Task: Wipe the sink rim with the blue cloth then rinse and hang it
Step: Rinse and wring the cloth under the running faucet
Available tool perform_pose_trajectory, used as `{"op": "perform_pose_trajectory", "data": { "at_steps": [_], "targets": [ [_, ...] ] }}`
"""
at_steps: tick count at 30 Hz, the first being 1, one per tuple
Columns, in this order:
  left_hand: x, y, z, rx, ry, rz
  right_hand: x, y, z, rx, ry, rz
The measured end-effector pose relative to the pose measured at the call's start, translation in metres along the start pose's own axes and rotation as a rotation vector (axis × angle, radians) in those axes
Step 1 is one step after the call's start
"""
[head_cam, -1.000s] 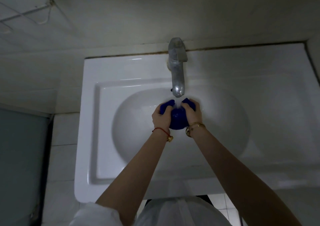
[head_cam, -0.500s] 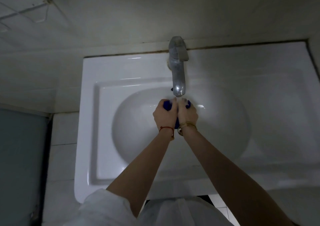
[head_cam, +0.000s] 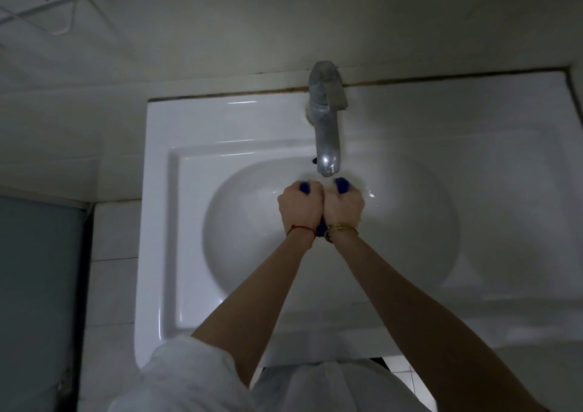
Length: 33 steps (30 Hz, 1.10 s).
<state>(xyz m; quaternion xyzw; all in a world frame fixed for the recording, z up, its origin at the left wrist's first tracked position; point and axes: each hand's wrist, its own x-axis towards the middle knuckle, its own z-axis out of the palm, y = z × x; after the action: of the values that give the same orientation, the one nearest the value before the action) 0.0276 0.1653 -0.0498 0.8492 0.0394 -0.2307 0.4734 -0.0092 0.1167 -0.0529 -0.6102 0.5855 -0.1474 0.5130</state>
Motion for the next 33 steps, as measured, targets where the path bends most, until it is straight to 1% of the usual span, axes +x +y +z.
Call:
{"op": "perform_pose_trajectory", "data": {
  "at_steps": [2,4,6,9,12,17,24,26,28,30,33],
  "targets": [
    [0.001,0.003,-0.001,0.073,-0.048,-0.003,0.004,0.000,-0.004,-0.075,-0.043,0.039],
    [0.002,0.006,-0.003,0.143,-0.101,-0.027,0.009,-0.001,-0.010,-0.139,-0.110,0.135],
    [0.004,0.007,-0.006,0.175,-0.141,-0.088,0.014,0.000,-0.016,-0.107,-0.194,0.273],
    [0.009,0.008,-0.013,0.173,-0.213,-0.177,0.020,0.003,-0.024,0.026,-0.286,0.465],
    [0.010,0.010,-0.020,0.141,-0.250,-0.209,0.022,0.003,-0.030,0.105,-0.320,0.529],
    [0.003,0.010,-0.023,0.100,-0.263,-0.217,0.024,0.002,-0.037,0.112,-0.349,0.564],
    [-0.002,0.008,-0.023,0.079,-0.219,-0.214,0.020,0.000,-0.038,0.117,-0.321,0.537],
    [-0.002,0.007,-0.022,0.072,-0.202,-0.197,0.017,-0.001,-0.037,0.106,-0.306,0.504],
    [-0.003,0.006,-0.022,0.080,-0.181,-0.168,0.012,-0.001,-0.035,0.057,-0.281,0.415],
    [-0.005,0.004,-0.021,0.085,-0.160,-0.133,0.007,-0.001,-0.033,0.005,-0.271,0.265],
    [-0.008,-0.002,-0.020,0.053,-0.144,-0.082,0.002,0.002,-0.029,-0.025,-0.310,0.084]
  ]
}}
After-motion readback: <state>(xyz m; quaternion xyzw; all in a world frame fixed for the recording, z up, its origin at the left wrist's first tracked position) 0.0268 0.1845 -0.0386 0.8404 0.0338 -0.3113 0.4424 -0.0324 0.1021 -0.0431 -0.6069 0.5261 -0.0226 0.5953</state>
